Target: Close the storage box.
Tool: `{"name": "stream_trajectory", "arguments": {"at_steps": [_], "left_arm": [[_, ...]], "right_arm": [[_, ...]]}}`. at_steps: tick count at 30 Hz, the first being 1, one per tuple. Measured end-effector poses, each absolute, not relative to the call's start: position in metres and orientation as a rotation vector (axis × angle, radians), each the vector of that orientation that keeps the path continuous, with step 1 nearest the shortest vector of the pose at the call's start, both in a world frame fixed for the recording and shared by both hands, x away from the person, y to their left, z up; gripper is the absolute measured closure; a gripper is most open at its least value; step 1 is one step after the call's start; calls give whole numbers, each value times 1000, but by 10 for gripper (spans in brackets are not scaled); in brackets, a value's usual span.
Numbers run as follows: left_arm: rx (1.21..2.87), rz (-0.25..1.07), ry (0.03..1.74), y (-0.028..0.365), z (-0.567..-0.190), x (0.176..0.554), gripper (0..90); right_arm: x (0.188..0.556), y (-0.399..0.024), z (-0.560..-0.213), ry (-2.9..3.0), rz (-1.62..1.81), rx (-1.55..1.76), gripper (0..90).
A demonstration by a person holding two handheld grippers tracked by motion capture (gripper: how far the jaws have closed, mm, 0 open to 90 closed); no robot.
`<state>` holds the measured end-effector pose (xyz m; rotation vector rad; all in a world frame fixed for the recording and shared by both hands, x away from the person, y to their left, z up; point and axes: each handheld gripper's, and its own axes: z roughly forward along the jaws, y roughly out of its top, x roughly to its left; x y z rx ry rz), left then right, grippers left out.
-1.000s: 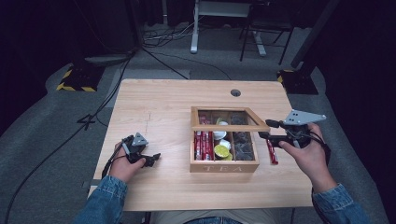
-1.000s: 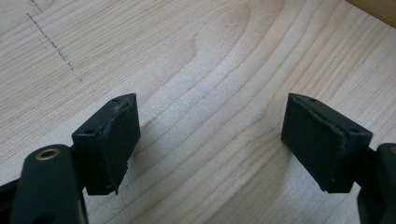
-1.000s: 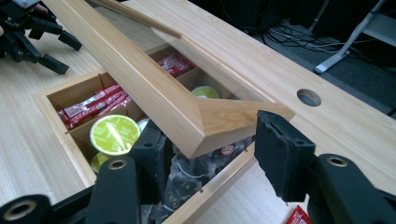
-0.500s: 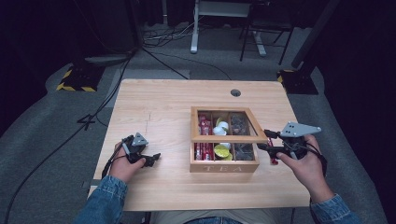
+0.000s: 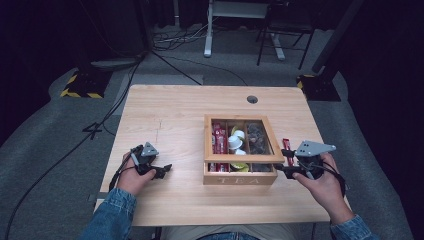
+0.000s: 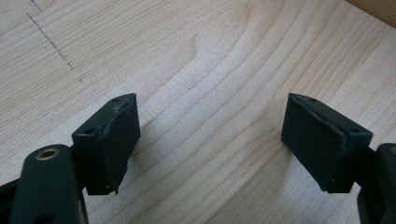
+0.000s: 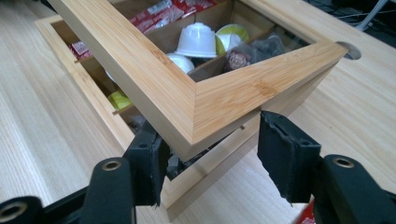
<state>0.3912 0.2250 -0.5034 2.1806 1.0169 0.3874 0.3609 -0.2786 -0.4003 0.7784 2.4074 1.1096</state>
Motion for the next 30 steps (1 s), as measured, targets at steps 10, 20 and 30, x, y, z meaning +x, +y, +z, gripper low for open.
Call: {"name": "stream_trajectory", "arguments": {"at_steps": [10,20,30], "left_arm": [[2181,387,1017,225,-503,391,199],[2181,387,1017,225,-503,391,199],[2180,387,1018,225,-503,391,199]], "right_arm": [[359,-277,-415,2447,1074,778,446],[360,-275,-423,2484,1042,784,444],[359,-274,-422,2509,1036,788,431]]}}
